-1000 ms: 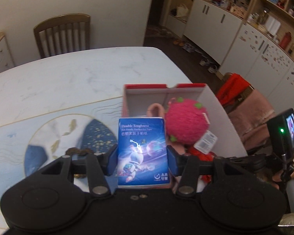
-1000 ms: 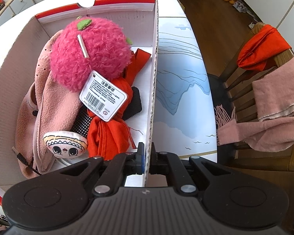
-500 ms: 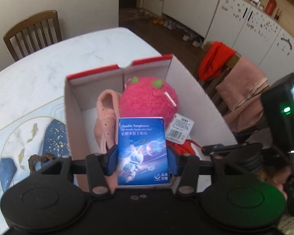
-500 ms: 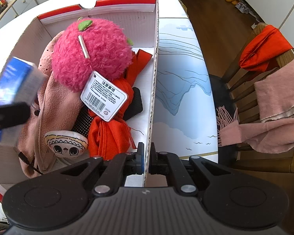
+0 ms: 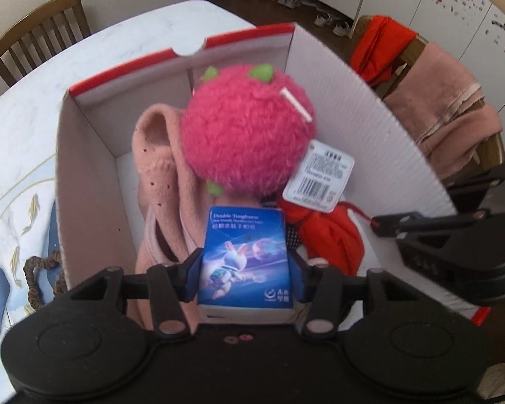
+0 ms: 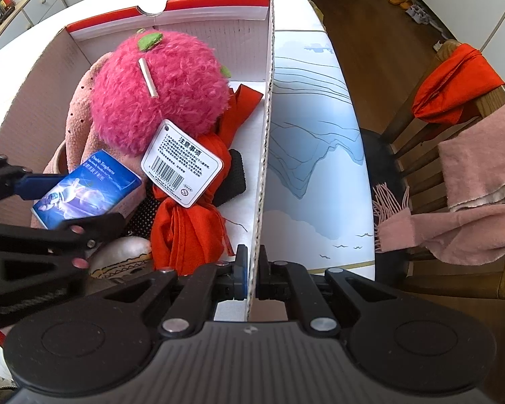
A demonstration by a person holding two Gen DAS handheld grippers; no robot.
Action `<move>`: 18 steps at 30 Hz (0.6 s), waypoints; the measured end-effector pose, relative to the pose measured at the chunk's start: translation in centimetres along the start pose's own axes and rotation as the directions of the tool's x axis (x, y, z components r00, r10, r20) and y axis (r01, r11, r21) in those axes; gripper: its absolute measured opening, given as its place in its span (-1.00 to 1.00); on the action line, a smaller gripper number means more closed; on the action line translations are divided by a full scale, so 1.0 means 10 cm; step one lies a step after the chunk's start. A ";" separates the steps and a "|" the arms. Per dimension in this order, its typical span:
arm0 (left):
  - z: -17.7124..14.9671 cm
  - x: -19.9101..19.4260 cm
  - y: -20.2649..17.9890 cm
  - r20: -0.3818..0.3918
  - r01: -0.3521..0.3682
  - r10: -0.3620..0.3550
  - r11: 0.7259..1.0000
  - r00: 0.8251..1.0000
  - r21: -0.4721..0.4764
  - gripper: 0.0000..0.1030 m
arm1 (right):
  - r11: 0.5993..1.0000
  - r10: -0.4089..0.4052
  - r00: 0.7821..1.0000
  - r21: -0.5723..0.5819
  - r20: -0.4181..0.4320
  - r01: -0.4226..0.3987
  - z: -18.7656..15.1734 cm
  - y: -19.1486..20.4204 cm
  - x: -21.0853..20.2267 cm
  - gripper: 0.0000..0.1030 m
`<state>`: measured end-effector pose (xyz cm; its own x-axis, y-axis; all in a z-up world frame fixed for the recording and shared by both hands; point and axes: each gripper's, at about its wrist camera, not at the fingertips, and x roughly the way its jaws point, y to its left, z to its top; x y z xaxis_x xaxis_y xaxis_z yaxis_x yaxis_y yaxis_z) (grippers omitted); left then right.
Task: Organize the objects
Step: 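Carry the blue tissue packet into the box and open the left gripper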
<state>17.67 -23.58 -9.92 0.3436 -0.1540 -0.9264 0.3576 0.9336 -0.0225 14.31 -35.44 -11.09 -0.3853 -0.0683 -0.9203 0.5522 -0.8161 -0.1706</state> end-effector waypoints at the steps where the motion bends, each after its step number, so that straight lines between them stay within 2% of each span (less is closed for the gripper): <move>1: -0.01 -0.01 0.00 0.002 0.001 -0.001 1.000 1.000 0.000 -0.04 | 1.000 0.000 1.000 0.001 0.000 0.000 0.00 0.00 0.00 -0.94; 7: -0.04 -0.09 0.06 0.016 0.015 -0.015 1.000 1.000 0.004 0.00 | 1.000 -0.003 1.000 0.015 -0.004 0.003 0.01 0.00 0.01 -0.94; 11: -0.09 -0.23 0.07 0.055 0.040 -0.041 0.999 0.998 0.009 0.40 | 0.999 -0.009 1.000 0.033 -0.007 0.009 0.00 -0.01 0.01 -0.94; 18: -0.10 -0.54 0.18 0.144 0.073 -0.072 0.997 0.987 -0.005 0.46 | 0.999 -0.014 1.000 0.046 -0.009 0.015 0.00 -0.01 0.01 -0.94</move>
<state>15.54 -20.73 -5.31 0.4385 -0.2654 -0.8587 0.3772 0.9215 -0.0923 14.22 -35.37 -11.20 -0.3864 -0.0512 -0.9209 0.5120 -0.8424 -0.1679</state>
